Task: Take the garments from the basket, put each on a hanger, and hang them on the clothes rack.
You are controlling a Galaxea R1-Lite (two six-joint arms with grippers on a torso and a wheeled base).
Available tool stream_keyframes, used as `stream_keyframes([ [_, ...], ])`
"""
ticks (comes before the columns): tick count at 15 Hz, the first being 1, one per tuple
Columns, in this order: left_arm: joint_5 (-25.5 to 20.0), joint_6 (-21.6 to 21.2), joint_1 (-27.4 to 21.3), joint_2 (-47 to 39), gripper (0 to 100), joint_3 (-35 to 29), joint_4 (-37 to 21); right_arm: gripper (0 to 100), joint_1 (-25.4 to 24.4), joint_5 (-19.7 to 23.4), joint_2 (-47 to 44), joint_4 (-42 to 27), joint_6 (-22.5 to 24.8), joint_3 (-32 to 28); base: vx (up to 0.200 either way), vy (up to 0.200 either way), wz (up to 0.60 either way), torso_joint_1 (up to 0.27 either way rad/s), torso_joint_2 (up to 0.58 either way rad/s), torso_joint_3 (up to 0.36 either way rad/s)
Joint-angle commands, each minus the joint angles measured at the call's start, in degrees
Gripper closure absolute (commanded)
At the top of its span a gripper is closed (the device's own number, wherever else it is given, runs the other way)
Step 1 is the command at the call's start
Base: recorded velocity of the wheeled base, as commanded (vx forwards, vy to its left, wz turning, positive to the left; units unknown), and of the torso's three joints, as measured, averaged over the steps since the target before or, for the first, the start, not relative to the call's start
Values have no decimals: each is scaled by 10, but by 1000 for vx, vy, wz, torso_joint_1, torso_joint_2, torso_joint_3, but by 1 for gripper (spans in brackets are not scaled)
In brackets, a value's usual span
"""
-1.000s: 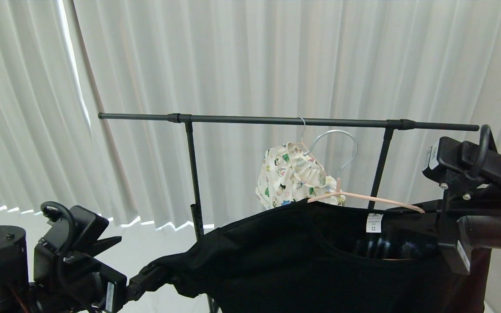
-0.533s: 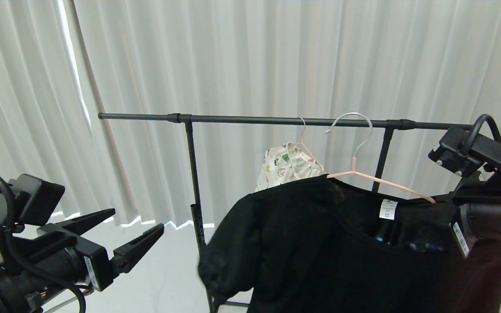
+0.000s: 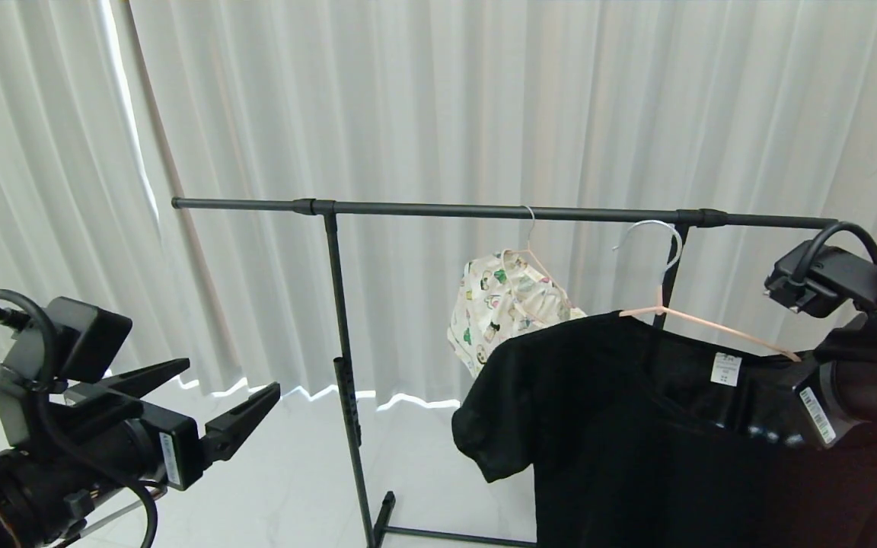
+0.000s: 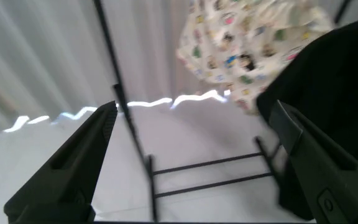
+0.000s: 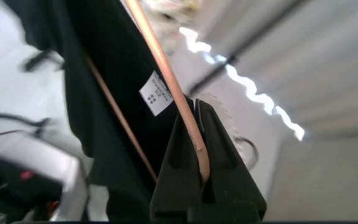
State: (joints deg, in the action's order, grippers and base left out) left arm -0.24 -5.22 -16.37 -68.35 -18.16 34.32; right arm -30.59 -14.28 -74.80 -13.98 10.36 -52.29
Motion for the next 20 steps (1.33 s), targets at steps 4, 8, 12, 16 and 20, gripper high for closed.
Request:
stream_keyframes([
  [4, 18, -47, 13, -20, 0, 4, 0, 100, 86, -49, -8, -3, 0, 3, 0, 0, 0, 0, 0, 0],
  [8, 59, -48, 13, -28, 0, 4, 0, 100, 156, -67, -7, -13, 0, 5, 0, 0, 0, 0, 0, 0],
  [12, 65, -55, 13, -28, 0, 4, 0, 100, 200, -80, -10, -9, -7, -2, 0, 0, 0, 0, 0, 0],
  [16, 64, -52, 12, -31, 0, -1, 0, 100, 197, -82, -37, 20, -55, -23, 100, 0, 0, 1, 1, 2],
  [20, 64, -54, 11, -30, 0, -1, 0, 100, 195, -82, -62, 26, -56, -65, 200, 0, 0, -5, 1, 1],
])
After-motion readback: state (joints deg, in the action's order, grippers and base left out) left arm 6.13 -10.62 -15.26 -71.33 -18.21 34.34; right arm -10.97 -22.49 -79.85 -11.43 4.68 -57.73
